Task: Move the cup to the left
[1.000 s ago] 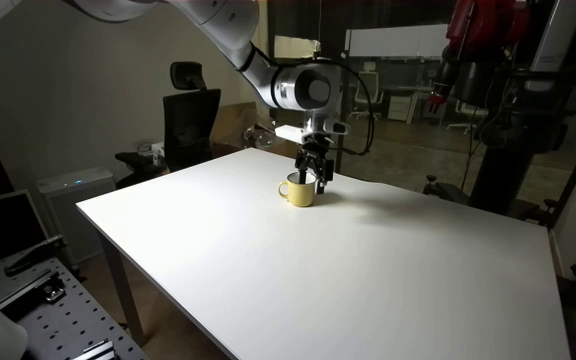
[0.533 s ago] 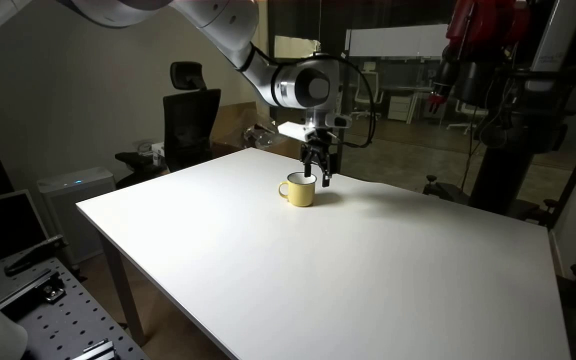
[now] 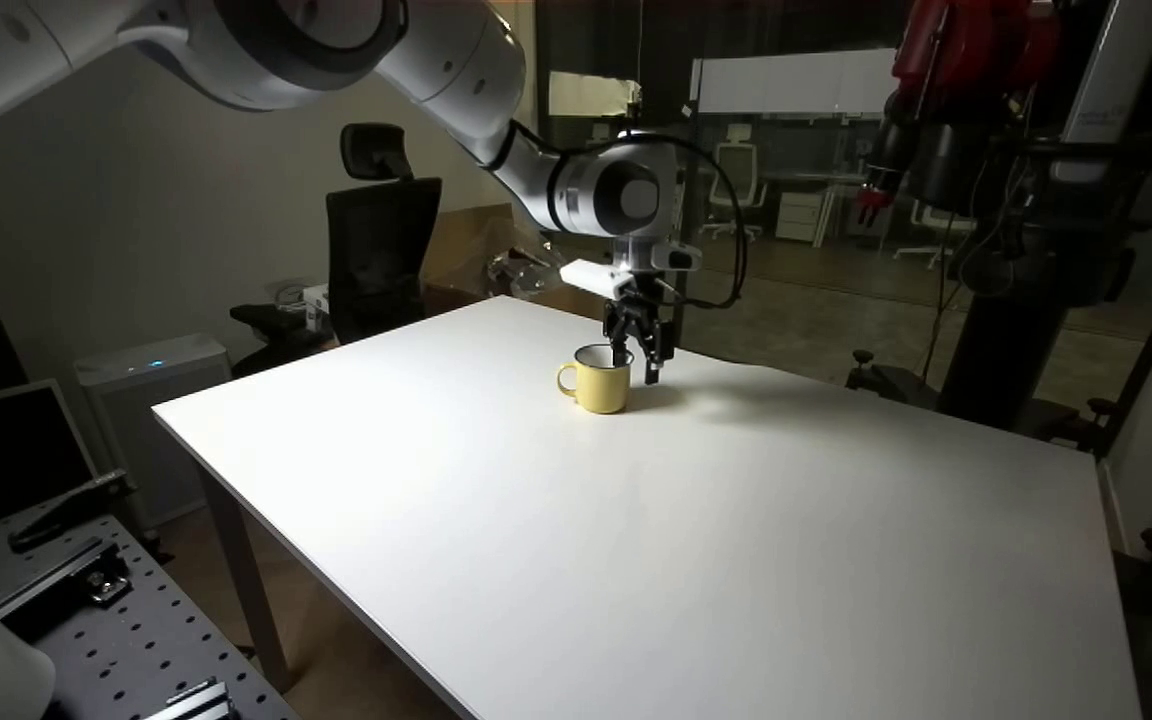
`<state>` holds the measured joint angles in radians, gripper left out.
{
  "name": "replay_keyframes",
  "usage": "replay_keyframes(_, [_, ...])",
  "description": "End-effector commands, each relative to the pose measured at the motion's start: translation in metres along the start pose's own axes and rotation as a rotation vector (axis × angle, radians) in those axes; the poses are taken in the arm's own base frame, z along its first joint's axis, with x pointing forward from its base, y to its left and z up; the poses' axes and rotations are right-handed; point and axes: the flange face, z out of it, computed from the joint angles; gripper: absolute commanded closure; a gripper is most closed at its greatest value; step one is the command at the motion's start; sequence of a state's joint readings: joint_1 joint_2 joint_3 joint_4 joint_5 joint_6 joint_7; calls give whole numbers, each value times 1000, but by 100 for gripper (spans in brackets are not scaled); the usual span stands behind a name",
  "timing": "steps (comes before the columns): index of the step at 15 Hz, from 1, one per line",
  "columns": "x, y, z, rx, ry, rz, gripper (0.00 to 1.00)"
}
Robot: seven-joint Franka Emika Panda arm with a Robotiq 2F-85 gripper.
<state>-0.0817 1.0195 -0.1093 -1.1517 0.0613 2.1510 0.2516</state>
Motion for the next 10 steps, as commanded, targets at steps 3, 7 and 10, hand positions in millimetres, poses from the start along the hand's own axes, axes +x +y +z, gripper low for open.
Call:
replay_keyframes(3, [11, -9, 6, 1, 3, 18, 55])
replay_keyframes(7, [12, -17, 8, 11, -11, 11, 83])
replay_keyframes(10, [10, -25, 13, 5, -32, 0, 99])
